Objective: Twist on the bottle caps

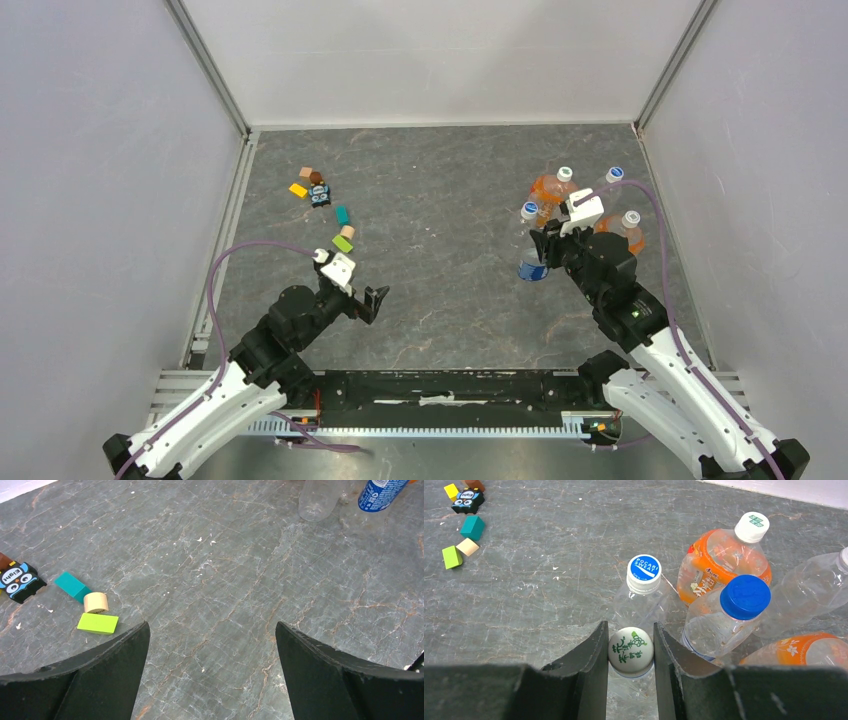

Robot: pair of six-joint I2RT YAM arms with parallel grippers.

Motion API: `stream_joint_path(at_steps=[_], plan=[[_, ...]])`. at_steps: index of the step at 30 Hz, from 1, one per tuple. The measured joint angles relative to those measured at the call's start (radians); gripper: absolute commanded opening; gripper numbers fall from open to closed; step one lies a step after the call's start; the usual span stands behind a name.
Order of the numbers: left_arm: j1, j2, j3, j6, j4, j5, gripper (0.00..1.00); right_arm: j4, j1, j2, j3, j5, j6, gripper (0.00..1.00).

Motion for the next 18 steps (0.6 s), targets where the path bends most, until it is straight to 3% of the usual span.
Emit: stream_joint_path(at_steps=[5,12,18], plan=[[0.0,0.005,0.0,0.0,0.0,0.0,1.0,-0.001,0.0,0.0,0.0,-0.009,-0.003,0.46],[0.0,0.011,0.0,0.0,0.0,0.0,1.0,-0.018,0.0,-0.006,0.001,-0.011,-0.01,0.51],[0.0,0.011,0.0,0.0,0.0,0.0,1.0,-0.033,0.0,-0.017,0.007,-0.011,-0.011,0.66]])
